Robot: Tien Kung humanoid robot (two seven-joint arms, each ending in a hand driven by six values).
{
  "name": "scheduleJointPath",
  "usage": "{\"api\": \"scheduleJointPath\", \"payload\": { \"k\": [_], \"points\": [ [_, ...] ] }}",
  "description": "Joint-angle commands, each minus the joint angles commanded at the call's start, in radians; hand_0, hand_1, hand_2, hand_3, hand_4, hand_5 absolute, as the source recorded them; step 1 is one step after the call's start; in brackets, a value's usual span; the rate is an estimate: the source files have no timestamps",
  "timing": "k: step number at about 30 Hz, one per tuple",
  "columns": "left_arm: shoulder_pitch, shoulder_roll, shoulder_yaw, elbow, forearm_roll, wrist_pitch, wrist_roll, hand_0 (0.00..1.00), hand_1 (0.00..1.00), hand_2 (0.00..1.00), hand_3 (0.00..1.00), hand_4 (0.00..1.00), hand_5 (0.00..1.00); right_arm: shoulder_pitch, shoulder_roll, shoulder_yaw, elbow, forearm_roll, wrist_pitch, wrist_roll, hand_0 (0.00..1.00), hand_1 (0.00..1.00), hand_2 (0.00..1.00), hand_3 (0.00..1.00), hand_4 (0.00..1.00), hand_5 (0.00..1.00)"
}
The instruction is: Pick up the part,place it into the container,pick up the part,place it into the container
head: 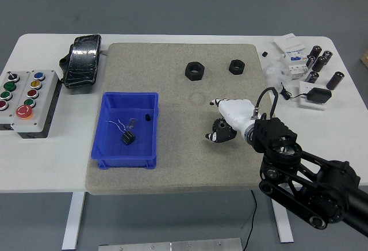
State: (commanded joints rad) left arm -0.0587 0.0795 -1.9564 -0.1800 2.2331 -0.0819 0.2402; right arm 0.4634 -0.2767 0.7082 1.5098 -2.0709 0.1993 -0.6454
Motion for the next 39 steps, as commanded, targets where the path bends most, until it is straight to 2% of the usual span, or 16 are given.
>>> {"api": "scheduleJointPath", "payload": {
  "k": [4, 5, 10, 11, 16, 17, 22, 23, 34, 39],
  "points": [
    [-0.002, 0.0, 0.002, 0.0, -0.001, 0.0, -0.001, 0.645, 0.544, 0.549, 0.614, 0.655, 0.325, 0.0, 0.003, -0.005, -0.024, 0.016, 0.007, 0.0, 0.591, 0.789, 0.892, 0.932, 0.952, 0.534],
    [-0.003, 0.0, 0.002, 0.0, -0.001, 0.0, -0.001, 0.644, 0.545, 0.547, 0.614, 0.649, 0.33, 0.001, 0.005, -0.008, -0.034, 0.014, 0.006, 0.0, 0.588, 0.781, 0.882, 0.916, 0.962, 0.56],
    [-0.002, -0.001, 0.0, 0.0, 0.0, 0.0, 0.0, 0.644, 0.545, 0.547, 0.614, 0.649, 0.33, 0.003, 0.015, -0.016, -0.094, -0.013, 0.004, 0.0, 0.588, 0.781, 0.882, 0.916, 0.962, 0.56],
    [-0.001, -0.001, 0.0, 0.0, 0.0, 0.0, 0.0, 0.644, 0.545, 0.547, 0.614, 0.649, 0.331, 0.004, 0.015, -0.018, -0.102, -0.017, 0.002, 0.0, 0.514, 0.735, 0.787, 0.808, 0.722, 0.406],
    [-0.002, -0.001, -0.001, 0.0, 0.0, 0.0, 0.001, 0.644, 0.545, 0.547, 0.614, 0.649, 0.331, 0.002, 0.015, -0.033, -0.12, -0.041, -0.055, 0.0, 0.514, 0.735, 0.787, 0.808, 0.722, 0.406],
    [-0.002, -0.001, -0.001, 0.0, 0.0, 0.0, 0.001, 0.644, 0.546, 0.548, 0.615, 0.646, 0.332, 0.002, 0.016, -0.035, -0.122, -0.048, -0.073, 0.0, 0.384, 0.565, 0.497, 0.624, 0.413, 0.085],
    [-0.002, -0.002, -0.001, 0.0, -0.001, 0.0, 0.0, 0.644, 0.546, 0.548, 0.615, 0.646, 0.332, 0.002, 0.022, -0.051, -0.129, -0.061, -0.147, 0.017, 0.384, 0.565, 0.497, 0.624, 0.413, 0.085],
    [-0.003, -0.002, -0.001, 0.0, -0.001, 0.0, 0.0, 0.644, 0.546, 0.549, 0.615, 0.643, 0.335, 0.002, 0.023, -0.054, -0.131, -0.061, -0.156, 0.022, 0.359, 0.522, 0.367, 0.54, 0.43, 0.081],
    [-0.002, -0.001, 0.002, 0.0, -0.005, 0.0, -0.001, 0.644, 0.546, 0.55, 0.616, 0.642, 0.338, -0.001, 0.019, -0.075, -0.148, -0.057, -0.205, 0.055, 0.362, 0.511, 0.328, 0.515, 0.397, 0.094],
    [-0.002, -0.001, 0.004, 0.0, -0.008, 0.001, -0.002, 0.644, 0.546, 0.551, 0.616, 0.647, 0.345, 0.016, 0.003, -0.067, -0.093, -0.06, -0.234, 0.069, 0.356, 0.509, 0.317, 0.505, 0.376, 0.083]
  ]
}}
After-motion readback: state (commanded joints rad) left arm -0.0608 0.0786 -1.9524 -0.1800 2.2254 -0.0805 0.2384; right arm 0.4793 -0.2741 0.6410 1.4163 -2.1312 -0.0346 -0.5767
